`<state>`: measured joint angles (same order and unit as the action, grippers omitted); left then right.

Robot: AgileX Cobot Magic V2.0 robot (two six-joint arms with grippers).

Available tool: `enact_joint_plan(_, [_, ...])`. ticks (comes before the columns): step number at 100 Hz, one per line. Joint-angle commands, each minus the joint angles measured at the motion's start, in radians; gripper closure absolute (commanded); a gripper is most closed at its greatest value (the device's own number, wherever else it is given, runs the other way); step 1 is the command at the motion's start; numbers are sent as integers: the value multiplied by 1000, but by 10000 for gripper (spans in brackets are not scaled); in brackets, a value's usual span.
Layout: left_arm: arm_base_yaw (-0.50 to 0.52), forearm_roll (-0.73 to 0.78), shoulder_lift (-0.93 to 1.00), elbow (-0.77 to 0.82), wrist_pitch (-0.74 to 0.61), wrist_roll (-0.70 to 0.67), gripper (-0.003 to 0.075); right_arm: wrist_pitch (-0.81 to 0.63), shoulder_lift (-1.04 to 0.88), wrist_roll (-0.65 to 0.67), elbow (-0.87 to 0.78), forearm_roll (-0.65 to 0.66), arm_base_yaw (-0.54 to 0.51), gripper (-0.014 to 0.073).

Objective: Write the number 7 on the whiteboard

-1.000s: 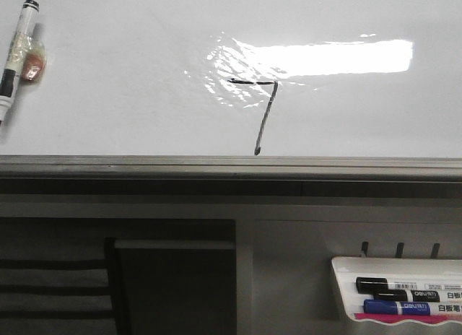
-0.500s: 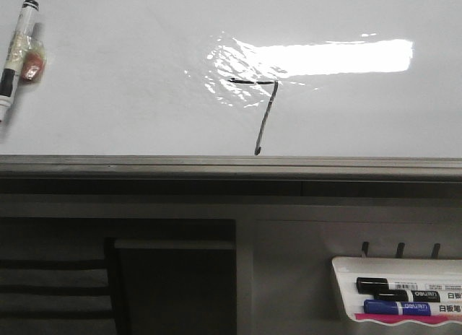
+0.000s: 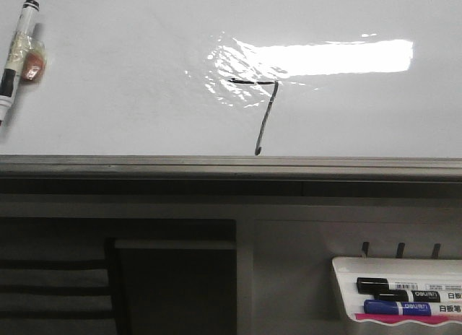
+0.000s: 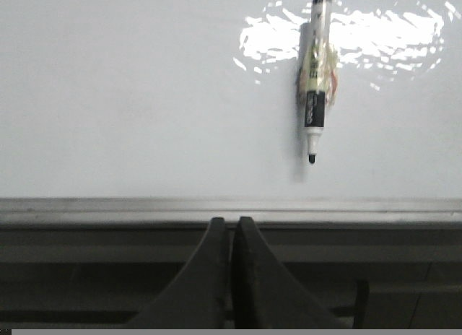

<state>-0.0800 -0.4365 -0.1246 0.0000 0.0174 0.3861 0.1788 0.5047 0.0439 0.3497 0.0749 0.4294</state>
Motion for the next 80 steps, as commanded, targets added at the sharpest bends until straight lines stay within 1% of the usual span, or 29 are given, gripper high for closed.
enact_joint_plan(1, [4, -9, 51, 35, -56, 0, 741, -80, -1, -1, 30, 10, -6, 665])
enact_joint_plan(20, [2, -34, 95, 35, -26, 0, 741, -80, -1, -1, 30, 10, -6, 665])
enact_joint_plan(26, [-1, -18, 107, 35, -17, -2, 741, -80, -1, -1, 30, 10, -6, 665])
enact_joint_plan(31, [-10, 62, 134, 35, -6, -34, 741, -80, -1, -1, 30, 10, -6, 665])
enact_joint_plan(34, [-20, 153, 149, 35, -1, -76, 741, -80, -1, -1, 30, 10, -6, 665])
enact_joint_plan(41, [-39, 334, 159, 35, 2, -240, 741, -80, -1, -1, 30, 10, -6, 665])
enact_joint_plan(46, [-39, 400, 158, 35, 7, -354, 741, -80, -1, -1, 30, 10, -6, 665])
enact_joint_plan(54, [-39, 409, 158, 35, 18, -392, 741, -80, -1, -1, 30, 10, -6, 665])
enact_joint_plan(80, [-39, 408, 158, 35, 17, -392, 741, -80, -1, -1, 30, 10, -6, 665])
